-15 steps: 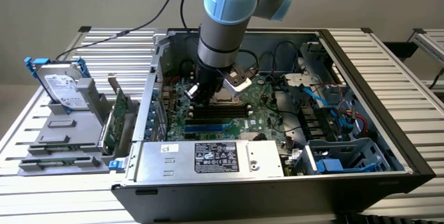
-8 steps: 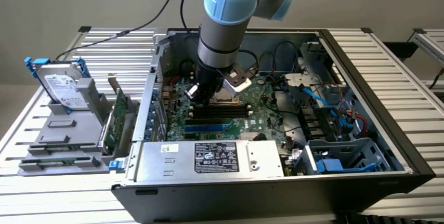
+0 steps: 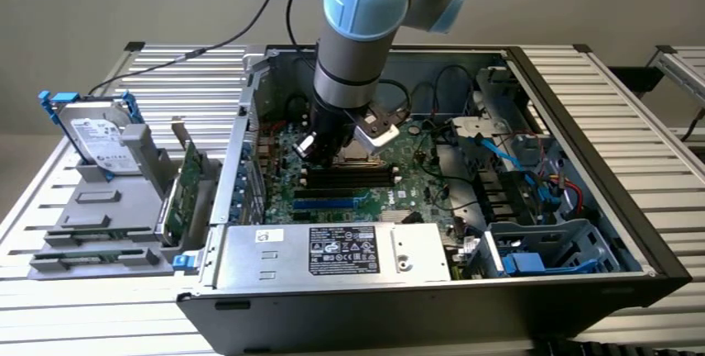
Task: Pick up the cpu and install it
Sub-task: 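Install the second cpu locking lever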
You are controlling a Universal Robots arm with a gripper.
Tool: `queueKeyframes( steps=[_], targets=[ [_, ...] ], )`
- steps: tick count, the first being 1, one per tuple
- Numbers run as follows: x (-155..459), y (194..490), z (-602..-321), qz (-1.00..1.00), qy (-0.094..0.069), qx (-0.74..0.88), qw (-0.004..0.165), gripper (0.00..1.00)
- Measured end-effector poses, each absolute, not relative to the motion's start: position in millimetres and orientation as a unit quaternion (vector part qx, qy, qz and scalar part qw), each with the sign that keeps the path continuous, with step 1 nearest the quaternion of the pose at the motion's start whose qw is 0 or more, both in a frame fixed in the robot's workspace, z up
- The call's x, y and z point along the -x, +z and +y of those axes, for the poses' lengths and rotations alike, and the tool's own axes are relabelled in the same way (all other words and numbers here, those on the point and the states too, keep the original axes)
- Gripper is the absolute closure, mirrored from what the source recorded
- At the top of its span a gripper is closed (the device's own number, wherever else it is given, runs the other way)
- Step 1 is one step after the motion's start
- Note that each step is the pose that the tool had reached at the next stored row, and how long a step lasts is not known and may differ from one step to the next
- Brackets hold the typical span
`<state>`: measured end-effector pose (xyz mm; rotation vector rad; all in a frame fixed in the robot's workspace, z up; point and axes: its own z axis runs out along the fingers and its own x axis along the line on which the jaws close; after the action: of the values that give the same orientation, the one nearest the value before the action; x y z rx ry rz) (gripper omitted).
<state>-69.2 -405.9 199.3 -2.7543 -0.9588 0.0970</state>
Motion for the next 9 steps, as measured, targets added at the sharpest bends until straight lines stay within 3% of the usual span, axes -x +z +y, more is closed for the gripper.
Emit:
queueKeyframes(
  steps=[9],
  targets=[
    [69.2,197.8,-404.4,-0.326,0.035,0.939,0.106,0.89]
  ],
)
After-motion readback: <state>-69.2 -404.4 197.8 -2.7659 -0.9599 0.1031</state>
